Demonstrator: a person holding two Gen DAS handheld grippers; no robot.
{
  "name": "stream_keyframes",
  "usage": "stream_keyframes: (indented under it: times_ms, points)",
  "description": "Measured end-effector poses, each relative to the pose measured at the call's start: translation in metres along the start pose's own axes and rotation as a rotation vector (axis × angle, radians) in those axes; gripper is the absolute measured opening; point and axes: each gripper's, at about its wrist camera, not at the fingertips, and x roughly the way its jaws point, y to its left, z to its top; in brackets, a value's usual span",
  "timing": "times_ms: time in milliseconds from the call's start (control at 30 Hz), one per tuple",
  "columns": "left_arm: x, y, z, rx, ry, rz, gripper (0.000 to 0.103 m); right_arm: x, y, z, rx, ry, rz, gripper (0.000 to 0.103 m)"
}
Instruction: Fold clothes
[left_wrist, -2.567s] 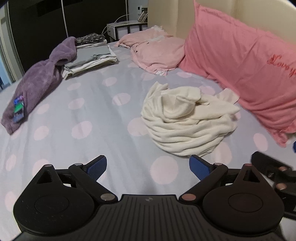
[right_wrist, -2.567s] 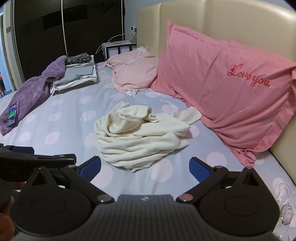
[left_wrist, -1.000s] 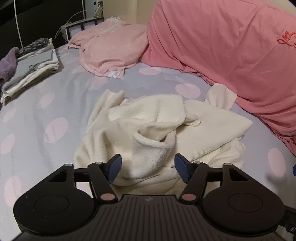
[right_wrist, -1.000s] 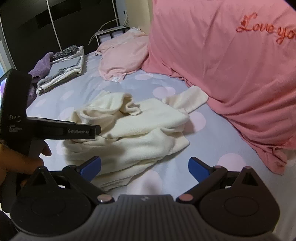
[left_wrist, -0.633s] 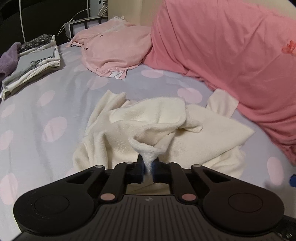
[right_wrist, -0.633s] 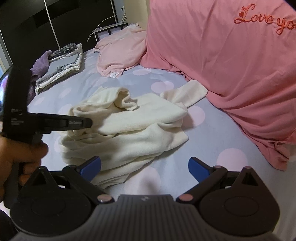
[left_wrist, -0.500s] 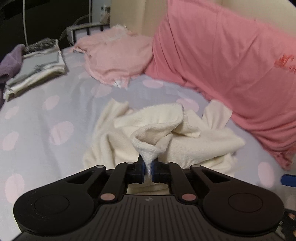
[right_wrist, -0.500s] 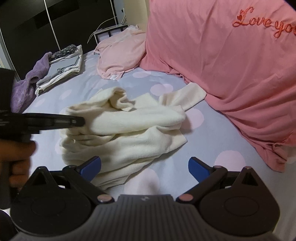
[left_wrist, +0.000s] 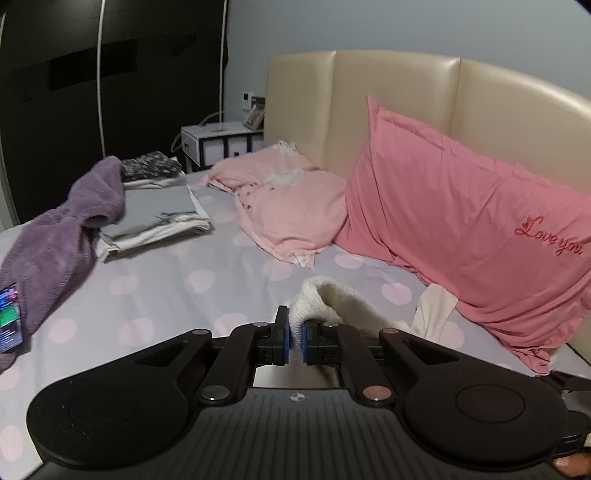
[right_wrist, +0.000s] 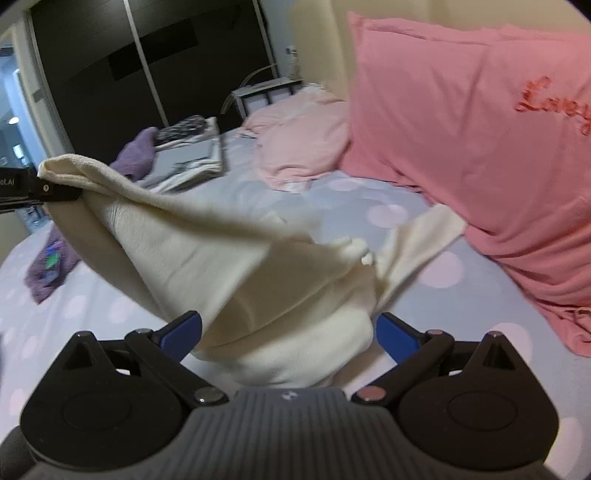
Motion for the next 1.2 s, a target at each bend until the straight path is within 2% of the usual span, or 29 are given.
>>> stream_keyframes:
  times_ms: [200,333,433,467,533,567,800,1000,1067,1100,1133,1200]
  points:
    - [-0.047,0.025,-0.008,-0.05,-0.035,0.013,0.004,-0.019,0.04,-0.008,-0.044,-0.005,0.05,0.101]
    - [-0.08,0.042,-0.009,-0.037,-0.062,0.024,0.004,-0.025,0.064,-0.014,-0.076,0.008,0.088,0.101]
    - [-0.102,0.049,-0.006,-0.022,-0.086,0.026,0.004,-0.031,0.087,-0.018,-0.113,0.01,0.15,0.101]
    - [-0.108,0.049,-0.006,-0.017,-0.092,0.026,0.004,-0.034,0.095,-0.019,-0.123,0.01,0.177,0.099]
    - [-0.12,0.052,-0.006,-0.013,-0.104,0.027,0.004,-0.038,0.111,-0.021,-0.147,0.01,0.206,0.086]
    - [-0.125,0.054,-0.006,-0.013,-0.11,0.028,0.004,-0.04,0.119,-0.021,-0.16,0.01,0.217,0.084]
    - [-0.16,0.07,-0.011,-0.014,-0.152,0.045,0.004,-0.054,0.154,-0.024,-0.152,0.024,0.308,0.084]
    - [-0.176,0.074,-0.025,-0.058,-0.147,0.038,0.004,-0.07,0.176,-0.019,-0.27,-0.086,0.245,0.083]
    - [-0.18,0.071,-0.027,-0.055,-0.144,0.028,0.004,-0.066,0.18,-0.016,-0.304,-0.077,0.263,0.061]
    - [-0.181,0.069,-0.027,-0.052,-0.143,0.023,0.004,-0.064,0.182,-0.014,-0.324,-0.065,0.271,0.033]
    - [-0.183,0.066,-0.027,-0.049,-0.143,0.018,0.004,-0.062,0.182,-0.013,-0.338,-0.055,0.274,0.022]
    - [-0.188,0.062,-0.025,-0.044,-0.147,0.011,0.004,-0.062,0.179,-0.011,-0.347,-0.049,0.278,0.022]
